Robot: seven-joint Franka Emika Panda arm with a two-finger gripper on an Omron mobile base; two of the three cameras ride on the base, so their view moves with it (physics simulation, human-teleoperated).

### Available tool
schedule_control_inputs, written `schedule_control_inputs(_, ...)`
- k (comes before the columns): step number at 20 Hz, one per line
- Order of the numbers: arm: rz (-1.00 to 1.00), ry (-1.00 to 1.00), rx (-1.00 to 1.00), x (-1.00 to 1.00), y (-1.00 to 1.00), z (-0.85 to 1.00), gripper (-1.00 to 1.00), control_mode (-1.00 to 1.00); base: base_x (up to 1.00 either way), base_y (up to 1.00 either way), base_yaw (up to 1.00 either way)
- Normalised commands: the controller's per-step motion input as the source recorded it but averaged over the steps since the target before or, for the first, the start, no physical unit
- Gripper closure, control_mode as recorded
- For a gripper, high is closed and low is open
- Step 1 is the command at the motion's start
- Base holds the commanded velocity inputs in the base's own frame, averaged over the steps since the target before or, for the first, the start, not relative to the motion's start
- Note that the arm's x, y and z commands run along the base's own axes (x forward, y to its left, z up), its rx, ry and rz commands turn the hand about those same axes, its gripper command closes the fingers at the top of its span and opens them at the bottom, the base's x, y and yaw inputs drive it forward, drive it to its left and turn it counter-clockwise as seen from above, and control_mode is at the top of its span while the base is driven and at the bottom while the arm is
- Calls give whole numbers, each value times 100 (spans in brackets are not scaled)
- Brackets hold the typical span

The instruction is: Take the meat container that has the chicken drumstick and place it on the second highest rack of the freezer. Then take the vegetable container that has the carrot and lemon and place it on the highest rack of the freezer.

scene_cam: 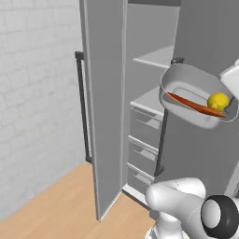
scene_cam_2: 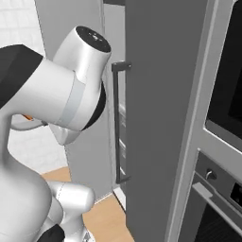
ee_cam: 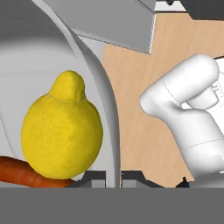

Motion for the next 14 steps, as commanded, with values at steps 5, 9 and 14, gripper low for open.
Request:
schedule_control_inputs(5, 0, 0, 0, 0, 0, 0, 100, 100, -6, 13, -62)
schedule_control_inputs(9, 0, 0, 0, 0, 0, 0, 100, 100, -5, 21, -55)
schedule_control_inputs(14, 0, 0, 0, 0, 0, 0, 100, 100, -12, 29, -36)
